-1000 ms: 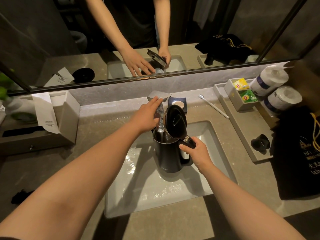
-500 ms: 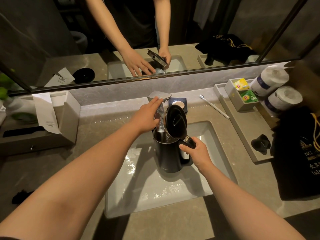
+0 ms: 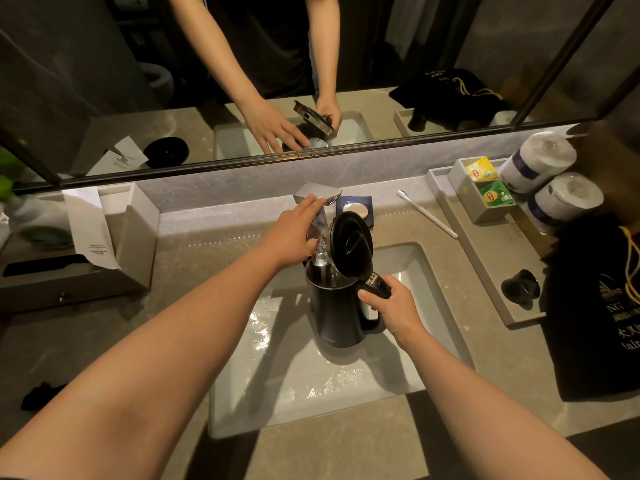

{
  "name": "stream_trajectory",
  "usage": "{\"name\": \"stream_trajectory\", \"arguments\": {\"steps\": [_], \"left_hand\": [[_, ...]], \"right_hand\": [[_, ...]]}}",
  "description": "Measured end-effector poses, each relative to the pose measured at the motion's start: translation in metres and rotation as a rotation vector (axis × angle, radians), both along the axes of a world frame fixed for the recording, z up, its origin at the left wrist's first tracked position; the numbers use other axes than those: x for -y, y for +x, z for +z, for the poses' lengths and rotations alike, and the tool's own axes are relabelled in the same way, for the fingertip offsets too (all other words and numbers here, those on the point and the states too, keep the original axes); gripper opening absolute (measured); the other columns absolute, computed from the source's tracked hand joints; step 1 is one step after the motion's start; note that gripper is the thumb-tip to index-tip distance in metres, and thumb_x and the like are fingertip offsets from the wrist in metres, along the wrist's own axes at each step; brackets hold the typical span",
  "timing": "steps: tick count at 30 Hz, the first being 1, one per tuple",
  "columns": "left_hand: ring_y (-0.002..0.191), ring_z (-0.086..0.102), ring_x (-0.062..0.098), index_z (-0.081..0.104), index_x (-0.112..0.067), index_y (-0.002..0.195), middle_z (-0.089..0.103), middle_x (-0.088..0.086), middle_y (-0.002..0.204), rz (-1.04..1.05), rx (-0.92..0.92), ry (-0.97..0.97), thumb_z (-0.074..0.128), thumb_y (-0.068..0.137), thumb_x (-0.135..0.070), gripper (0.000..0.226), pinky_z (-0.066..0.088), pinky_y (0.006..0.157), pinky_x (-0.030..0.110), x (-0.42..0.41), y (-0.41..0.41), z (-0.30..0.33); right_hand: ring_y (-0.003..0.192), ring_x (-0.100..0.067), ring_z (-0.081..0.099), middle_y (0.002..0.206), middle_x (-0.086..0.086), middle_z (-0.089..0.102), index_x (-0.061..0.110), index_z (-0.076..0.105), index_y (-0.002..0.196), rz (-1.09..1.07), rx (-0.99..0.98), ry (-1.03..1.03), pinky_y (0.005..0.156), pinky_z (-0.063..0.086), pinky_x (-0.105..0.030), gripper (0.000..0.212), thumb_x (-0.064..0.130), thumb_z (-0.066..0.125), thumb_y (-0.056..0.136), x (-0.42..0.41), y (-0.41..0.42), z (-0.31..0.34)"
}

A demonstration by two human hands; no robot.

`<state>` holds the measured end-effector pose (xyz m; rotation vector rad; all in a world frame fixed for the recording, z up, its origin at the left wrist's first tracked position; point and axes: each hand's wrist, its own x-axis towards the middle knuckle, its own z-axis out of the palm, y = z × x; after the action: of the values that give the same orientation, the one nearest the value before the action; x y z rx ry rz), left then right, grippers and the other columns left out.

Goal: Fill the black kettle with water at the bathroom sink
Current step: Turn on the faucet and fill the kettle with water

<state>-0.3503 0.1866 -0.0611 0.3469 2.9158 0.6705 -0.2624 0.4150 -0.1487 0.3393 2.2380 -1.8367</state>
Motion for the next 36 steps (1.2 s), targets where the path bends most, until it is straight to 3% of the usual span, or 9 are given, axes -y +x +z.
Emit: {"name": "stream_trajectory", "arguments": {"steps": [15,23,32,36], "left_hand": [[0.139,0.028,0.033,0.014,-0.028,0.151,0.011,0.0,0.161,-0.009,0.008,0.006,0.062,0.083,-0.016,0.084,0.03,0.11,0.046,-0.0001,0.0002,0.0011],[0.138,0.028,0.033,0.013,-0.029,0.151,0.01,-0.002,0.161,-0.006,0.012,0.003,0.061,0.083,-0.015,0.084,0.031,0.109,0.046,-0.0008,0.0019,0.0027],[0.139,0.028,0.032,0.013,-0.029,0.151,0.009,-0.002,0.161,0.001,0.011,0.0,0.062,0.084,-0.015,0.085,0.032,0.108,0.045,-0.0017,0.0021,0.0019],[0.138,0.029,0.032,0.012,-0.029,0.151,0.009,-0.002,0.161,0.0,0.008,-0.001,0.062,0.084,-0.015,0.085,0.032,0.108,0.045,-0.0017,0.0023,0.0007]], "right_hand": [[0.091,-0.014,0.061,0.098,0.004,0.068,0.029,0.064,0.094,-0.007,0.007,-0.018,0.07,0.049,-0.028,0.02,0.022,0.078,0.082,-0.0008,0.0031,0.0005],[0.092,-0.011,0.061,0.1,0.009,0.067,0.032,0.063,0.095,-0.014,0.017,-0.025,0.06,0.049,-0.018,0.02,0.025,0.077,0.082,0.0045,0.003,-0.0005],[0.093,-0.011,0.06,0.102,0.01,0.067,0.032,0.064,0.095,-0.023,0.028,-0.036,0.059,0.046,-0.018,0.02,0.025,0.077,0.082,0.0035,0.0023,-0.0041],[0.095,-0.011,0.06,0.104,0.007,0.067,0.03,0.064,0.1,-0.025,0.027,-0.045,0.065,0.047,-0.022,0.022,0.024,0.077,0.083,0.0034,0.0017,-0.0051]]}}
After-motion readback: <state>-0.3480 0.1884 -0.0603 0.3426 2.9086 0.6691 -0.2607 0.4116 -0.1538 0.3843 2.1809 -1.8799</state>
